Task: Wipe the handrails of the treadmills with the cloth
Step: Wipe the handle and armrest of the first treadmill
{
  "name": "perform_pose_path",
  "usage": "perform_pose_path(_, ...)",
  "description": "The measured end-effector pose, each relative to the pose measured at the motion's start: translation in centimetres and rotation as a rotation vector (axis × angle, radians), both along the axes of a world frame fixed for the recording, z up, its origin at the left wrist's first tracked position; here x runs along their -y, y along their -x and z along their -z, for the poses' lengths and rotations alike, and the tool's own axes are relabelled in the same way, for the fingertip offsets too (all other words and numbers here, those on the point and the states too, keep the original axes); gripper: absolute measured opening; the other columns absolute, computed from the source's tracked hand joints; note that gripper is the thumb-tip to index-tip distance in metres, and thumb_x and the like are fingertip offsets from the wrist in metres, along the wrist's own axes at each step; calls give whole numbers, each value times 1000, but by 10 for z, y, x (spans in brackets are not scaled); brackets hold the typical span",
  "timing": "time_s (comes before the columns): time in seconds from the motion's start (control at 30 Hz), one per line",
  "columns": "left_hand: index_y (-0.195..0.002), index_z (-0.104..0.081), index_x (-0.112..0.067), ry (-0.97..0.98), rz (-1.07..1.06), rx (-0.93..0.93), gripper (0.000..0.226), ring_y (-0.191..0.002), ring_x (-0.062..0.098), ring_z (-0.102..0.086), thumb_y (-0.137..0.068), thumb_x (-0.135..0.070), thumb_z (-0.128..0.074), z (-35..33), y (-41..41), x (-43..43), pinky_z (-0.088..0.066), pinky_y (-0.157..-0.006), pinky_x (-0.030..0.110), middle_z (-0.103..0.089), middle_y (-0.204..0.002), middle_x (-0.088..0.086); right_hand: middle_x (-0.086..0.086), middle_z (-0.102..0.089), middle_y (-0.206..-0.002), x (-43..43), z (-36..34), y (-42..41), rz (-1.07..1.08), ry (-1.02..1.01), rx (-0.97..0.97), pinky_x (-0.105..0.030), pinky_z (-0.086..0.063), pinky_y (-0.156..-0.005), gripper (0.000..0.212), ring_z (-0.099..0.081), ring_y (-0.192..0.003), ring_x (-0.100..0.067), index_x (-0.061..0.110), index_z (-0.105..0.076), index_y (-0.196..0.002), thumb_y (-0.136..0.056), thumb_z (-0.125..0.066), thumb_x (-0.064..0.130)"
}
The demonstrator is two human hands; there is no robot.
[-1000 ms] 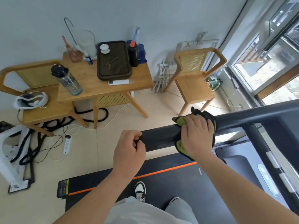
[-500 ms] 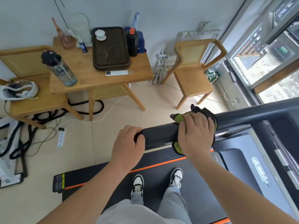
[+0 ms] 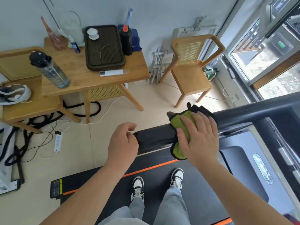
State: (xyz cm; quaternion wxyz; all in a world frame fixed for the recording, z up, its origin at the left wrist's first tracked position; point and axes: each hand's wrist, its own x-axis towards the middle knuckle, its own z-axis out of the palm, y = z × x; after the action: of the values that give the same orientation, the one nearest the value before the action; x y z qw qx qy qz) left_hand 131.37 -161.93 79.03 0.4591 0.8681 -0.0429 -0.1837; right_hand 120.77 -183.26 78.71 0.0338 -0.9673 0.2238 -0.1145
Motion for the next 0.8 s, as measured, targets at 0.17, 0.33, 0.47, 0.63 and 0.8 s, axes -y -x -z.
perform_pose_path(0.17, -120, -63, -30, 91, -138, -70, 41, -112, 6, -61, -99, 0, -44, -3, -5, -9, -51, -96, 26, -63, -120, -15, -6, -56, -146, -99, 4, -26, -11, -109, 20, -58, -17, -123, 44, -39, -146, -32, 18, -64, -136, -104, -40, 37)
perform_pose_path(0.33, -120, -64, -24, 134, -209, -78, 41, -107, 7, -61, -96, 4, -45, -9, -16, -16, -46, -80, 16, -66, -114, -7, -3, -60, -137, -103, -3, -30, -440, -73, -53, -52, -31, -117, 45, -50, -135, -31, 24, -62, -134, -100, -50, 50)
perform_pose_path(0.47, -121, -62, -30, 90, -122, -40, 34, -110, -7, -53, -103, -6, -46, -16, -11, -9, -37, -82, 9, -60, -121, -16, 2, -67, -125, -19, -16, -27, -280, -15, -170, -46, -40, -109, 54, -58, -122, -27, 30, -66, -131, -100, -37, 64)
perform_pose_path(0.63, -121, -61, -33, 66, 15, 11, 39, -119, -1, -52, -101, -3, -47, -24, -10, -4, -39, -99, 19, -55, -123, -21, -1, -67, -95, 3, -27, -44, 140, 19, -260, -44, -36, -95, 50, -56, -98, -31, 24, -70, -93, -100, -25, 45)
perform_pose_path(0.8, -118, -63, -30, 70, -49, 64, 42, -119, 6, -54, -97, 2, -46, -30, -22, -7, -45, -106, 31, -56, -121, -17, -5, -68, -93, -103, -21, -61, -130, -61, -206, -51, -38, -95, 41, -57, -93, -33, 20, -69, -94, -100, -35, 42)
